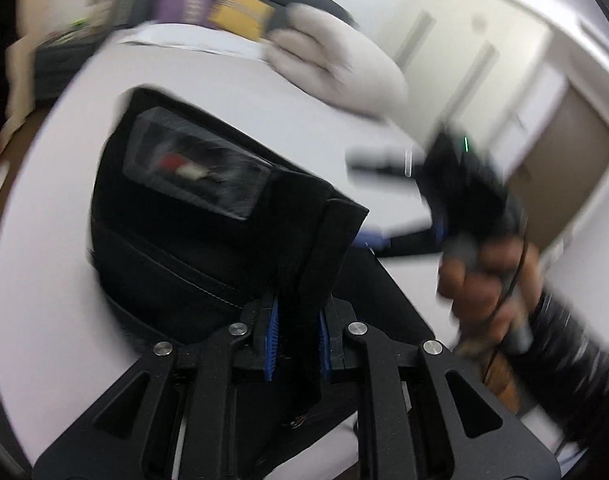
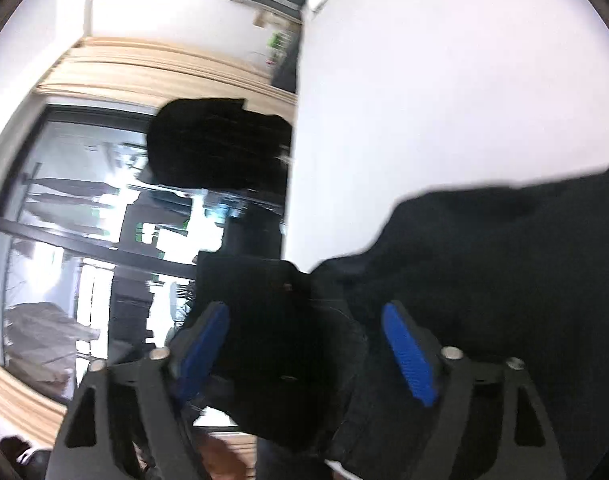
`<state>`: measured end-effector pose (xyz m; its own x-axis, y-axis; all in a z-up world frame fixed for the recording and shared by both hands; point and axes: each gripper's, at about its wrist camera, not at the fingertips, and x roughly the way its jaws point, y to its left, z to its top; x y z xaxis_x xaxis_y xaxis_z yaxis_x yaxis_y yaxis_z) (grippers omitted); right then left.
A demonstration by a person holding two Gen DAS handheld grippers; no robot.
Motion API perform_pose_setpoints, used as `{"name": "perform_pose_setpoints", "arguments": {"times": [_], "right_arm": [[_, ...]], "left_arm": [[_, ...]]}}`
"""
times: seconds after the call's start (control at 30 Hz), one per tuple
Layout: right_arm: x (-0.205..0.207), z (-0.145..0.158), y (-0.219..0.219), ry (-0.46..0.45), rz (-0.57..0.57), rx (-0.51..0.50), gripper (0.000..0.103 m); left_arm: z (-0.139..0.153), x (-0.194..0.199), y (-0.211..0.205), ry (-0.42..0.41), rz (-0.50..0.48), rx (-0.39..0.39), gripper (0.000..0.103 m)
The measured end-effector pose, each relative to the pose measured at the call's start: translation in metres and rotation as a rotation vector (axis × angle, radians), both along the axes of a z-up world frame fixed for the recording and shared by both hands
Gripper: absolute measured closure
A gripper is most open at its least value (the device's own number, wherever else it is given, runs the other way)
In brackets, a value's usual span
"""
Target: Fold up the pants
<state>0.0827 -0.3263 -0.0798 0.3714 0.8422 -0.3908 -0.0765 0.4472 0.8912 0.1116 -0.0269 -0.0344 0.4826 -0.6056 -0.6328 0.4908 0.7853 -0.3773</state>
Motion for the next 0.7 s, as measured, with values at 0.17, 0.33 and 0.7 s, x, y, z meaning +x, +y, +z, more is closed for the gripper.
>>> {"name": "perform_pose_setpoints", "arguments": {"times": [0.17,0.33,0.7], "right_arm": [[-0.007,-0.008,-0.024,0.015,0.041,0.014,0.007],[-0.015,-0.039,-0.014,0.115,0.037,-0.042,0.007],[-0.029,-0.052,-0.037,0.175,-0.002,-0.111,0.043]], "left_arm": [[-0.033,-0.013,-0.067,0.015,-0.142,0.099,0.091],[-0.042,-0.026,-0.105,-0.022,-0.218,0.180,0.091],[-0.049,-0.031,-0.115,-0.054,-0.227,0.215,0.091]]}}
